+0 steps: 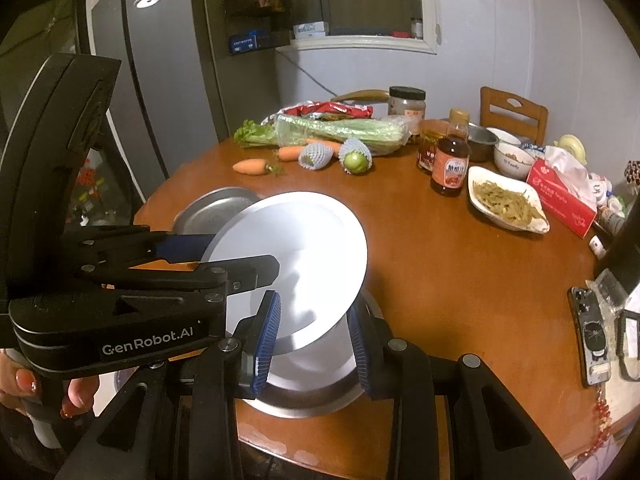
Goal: Organize plates and bowls
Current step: 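Lower the red noodle bowl into the steel bowl with both grippers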
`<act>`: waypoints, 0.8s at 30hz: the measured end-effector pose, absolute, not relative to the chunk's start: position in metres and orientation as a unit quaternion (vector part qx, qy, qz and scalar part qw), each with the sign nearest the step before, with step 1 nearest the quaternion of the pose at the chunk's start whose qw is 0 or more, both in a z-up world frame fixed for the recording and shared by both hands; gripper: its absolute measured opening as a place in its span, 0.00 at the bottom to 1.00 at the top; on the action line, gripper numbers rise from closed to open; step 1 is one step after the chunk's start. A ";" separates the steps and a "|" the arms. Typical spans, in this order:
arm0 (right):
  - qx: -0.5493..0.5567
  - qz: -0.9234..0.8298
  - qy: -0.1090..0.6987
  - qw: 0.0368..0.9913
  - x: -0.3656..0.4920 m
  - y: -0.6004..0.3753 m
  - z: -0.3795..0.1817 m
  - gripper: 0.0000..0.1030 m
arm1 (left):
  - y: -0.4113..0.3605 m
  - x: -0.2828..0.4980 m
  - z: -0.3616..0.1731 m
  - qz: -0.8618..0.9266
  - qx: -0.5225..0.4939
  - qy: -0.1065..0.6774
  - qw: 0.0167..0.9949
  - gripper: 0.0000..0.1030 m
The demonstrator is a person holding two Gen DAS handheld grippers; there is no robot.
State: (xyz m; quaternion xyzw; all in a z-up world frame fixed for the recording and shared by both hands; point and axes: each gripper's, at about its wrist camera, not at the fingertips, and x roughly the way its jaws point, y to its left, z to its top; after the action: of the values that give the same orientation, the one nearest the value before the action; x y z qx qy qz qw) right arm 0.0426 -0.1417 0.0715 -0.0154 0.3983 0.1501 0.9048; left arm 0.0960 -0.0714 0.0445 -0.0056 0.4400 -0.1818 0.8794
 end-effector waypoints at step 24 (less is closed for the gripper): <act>-0.001 0.157 0.437 0.885 0.051 -0.150 0.036 0.34 | -0.079 0.104 0.012 -0.176 0.008 0.476 0.862 0.43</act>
State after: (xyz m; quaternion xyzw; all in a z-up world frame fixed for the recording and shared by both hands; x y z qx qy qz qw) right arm 0.0506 -0.1503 0.0361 -0.0009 0.4374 0.1568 0.8855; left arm 0.1036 -0.0785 0.0117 0.0075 0.4763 -0.1756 0.8615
